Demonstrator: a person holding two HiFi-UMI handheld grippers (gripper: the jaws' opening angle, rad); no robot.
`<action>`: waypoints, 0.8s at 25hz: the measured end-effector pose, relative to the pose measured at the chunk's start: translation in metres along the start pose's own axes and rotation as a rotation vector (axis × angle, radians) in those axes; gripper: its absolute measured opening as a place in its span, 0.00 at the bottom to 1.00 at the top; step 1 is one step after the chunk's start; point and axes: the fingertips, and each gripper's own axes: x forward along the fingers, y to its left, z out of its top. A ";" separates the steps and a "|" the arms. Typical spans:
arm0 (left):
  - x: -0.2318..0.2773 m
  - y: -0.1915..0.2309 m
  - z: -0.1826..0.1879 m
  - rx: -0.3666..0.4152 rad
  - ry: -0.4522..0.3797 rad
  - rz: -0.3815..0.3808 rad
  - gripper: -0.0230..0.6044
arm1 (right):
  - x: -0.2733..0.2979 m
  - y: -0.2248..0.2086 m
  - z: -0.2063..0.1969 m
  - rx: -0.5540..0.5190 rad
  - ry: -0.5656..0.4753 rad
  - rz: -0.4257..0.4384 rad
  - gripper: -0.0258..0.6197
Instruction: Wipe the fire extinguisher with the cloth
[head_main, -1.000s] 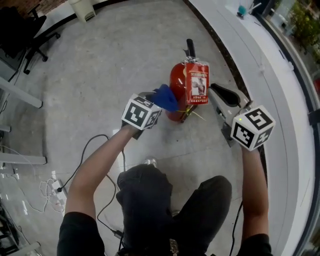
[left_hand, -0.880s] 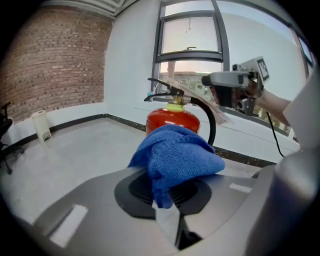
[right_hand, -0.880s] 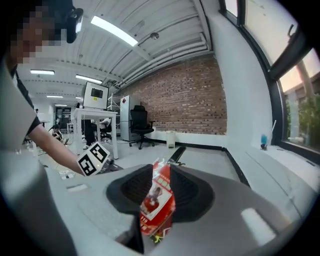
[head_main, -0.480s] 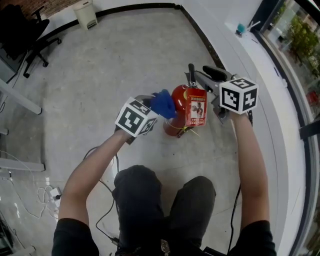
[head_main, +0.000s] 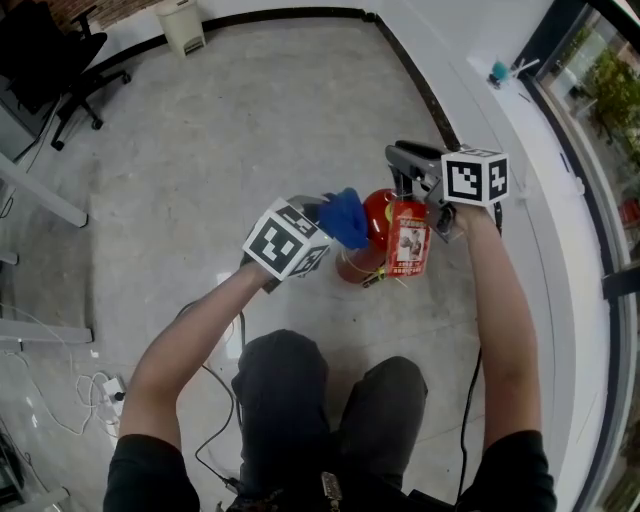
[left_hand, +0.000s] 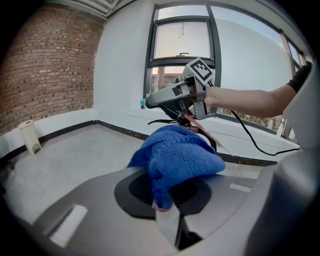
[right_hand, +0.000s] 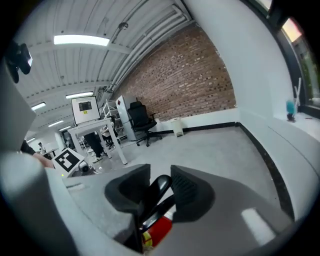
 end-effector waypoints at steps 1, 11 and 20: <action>0.000 0.000 0.000 0.001 0.001 -0.003 0.10 | 0.000 0.001 0.001 0.013 -0.001 0.007 0.24; -0.004 -0.022 -0.012 0.005 0.013 -0.022 0.10 | -0.018 -0.007 0.007 0.042 -0.049 -0.097 0.22; -0.012 -0.038 -0.018 0.017 0.037 -0.023 0.10 | -0.070 -0.056 0.000 0.188 -0.135 -0.303 0.22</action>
